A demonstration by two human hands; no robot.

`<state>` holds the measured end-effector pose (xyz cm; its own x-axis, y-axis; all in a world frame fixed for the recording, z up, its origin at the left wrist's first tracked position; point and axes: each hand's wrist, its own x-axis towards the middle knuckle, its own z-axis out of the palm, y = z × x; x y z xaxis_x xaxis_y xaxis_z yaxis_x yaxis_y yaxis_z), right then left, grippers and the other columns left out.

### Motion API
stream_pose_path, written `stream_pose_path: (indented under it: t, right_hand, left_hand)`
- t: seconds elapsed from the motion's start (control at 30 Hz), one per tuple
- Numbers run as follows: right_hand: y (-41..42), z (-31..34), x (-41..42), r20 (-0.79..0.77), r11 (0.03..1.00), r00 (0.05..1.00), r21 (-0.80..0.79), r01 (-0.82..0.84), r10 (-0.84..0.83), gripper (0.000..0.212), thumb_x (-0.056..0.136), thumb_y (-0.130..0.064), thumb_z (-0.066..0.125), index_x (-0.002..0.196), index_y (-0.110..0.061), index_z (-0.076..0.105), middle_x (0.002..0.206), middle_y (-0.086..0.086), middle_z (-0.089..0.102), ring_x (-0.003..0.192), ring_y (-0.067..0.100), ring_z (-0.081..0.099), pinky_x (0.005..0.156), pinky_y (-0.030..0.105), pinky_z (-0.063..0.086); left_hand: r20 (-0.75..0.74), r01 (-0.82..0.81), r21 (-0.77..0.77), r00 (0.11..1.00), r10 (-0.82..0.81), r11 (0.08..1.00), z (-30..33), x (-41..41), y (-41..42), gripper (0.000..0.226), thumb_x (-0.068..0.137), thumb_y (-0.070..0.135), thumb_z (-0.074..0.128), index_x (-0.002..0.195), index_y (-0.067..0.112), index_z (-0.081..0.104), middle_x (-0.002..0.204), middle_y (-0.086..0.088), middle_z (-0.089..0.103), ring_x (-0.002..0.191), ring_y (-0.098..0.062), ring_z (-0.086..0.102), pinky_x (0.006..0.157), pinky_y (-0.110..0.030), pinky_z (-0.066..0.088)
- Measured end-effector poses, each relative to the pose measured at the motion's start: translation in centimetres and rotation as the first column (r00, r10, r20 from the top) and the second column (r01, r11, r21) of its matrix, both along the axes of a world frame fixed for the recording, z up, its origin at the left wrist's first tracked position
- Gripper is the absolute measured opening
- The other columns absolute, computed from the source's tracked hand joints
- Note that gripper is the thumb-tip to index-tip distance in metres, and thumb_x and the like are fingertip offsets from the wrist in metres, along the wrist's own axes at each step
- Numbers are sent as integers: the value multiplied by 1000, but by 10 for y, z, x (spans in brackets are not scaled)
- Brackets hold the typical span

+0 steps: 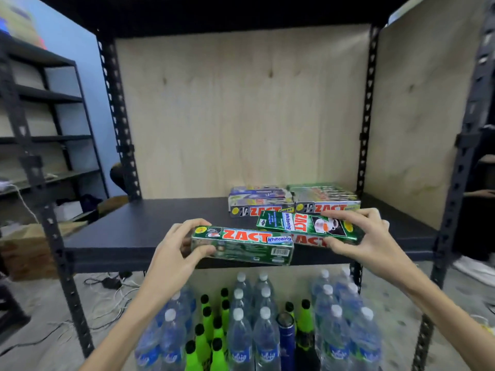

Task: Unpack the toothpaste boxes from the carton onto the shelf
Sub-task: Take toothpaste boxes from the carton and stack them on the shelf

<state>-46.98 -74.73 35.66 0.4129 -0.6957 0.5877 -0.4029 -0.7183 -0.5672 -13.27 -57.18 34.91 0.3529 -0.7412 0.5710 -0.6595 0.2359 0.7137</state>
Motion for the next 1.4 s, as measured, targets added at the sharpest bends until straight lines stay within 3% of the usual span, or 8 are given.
stream_pose_path:
  t: [0.07,0.2,0.4,0.57,0.73,0.9,1.1,1.4]
  right_hand:
    - [-17,5,-6,-1,998,1000,67,0,0,47,79,-39,80,115,-62,60,116,-10,41,113,14,31,99,28,28]
    - [-56,11,-20,-108,990,994,139,24,-9,44,83,-45,76,116,-64,55,116,-16,40,116,11,27,101,37,29]
    - [-123,0,-43,-341,981,937,139,134,-79,56,74,-88,48,126,-68,44,130,-2,47,130,20,27,109,47,27]
    - [-156,4,-42,-380,986,911,-28,163,-161,38,86,-66,51,123,-59,49,139,-19,45,121,14,30,95,37,21]
    - [-173,0,-29,-306,974,928,-149,172,-211,31,96,-40,61,120,-55,48,133,-18,47,118,11,32,90,36,24]
    - [-180,-3,-24,-298,964,922,-174,201,-246,35,94,-47,61,123,-53,43,132,-13,49,124,14,33,91,36,24]
    - [-186,-5,-11,-398,948,864,-211,239,-307,78,80,-73,60,147,-41,38,139,-7,38,126,16,28,99,37,26]
    - [-181,-3,-9,-383,950,871,-182,255,-308,72,80,-70,62,144,-43,43,140,-8,39,126,16,28,100,38,25]
  left_hand:
    - [-9,-16,2,1000,16,1000,5,2,-18,40,86,11,77,115,36,65,113,7,61,99,-8,71,94,-41,56]
    - [50,-90,37,995,88,995,7,8,-53,35,88,22,76,114,42,61,108,11,62,99,-4,68,92,-39,55]
    - [171,-206,127,968,184,970,8,18,-102,27,91,31,73,110,41,56,102,5,58,89,-7,60,82,-32,46]
    - [242,-248,170,949,204,954,11,18,-137,30,91,28,73,116,29,57,96,2,52,83,-5,52,75,-27,36]
    - [248,-266,193,945,216,944,12,12,-163,38,92,30,72,124,25,53,108,-2,54,97,-16,54,84,-28,40]
    - [237,-264,198,947,215,944,9,12,-178,44,92,35,71,128,23,50,117,-1,59,102,-14,54,83,-27,40]
    - [213,-238,226,958,191,944,8,22,-180,57,80,38,83,130,28,57,118,3,64,102,-15,64,94,-35,52]
    - [83,-153,236,987,137,960,7,24,-179,65,72,31,90,129,37,59,123,6,60,109,-13,62,101,-38,50]
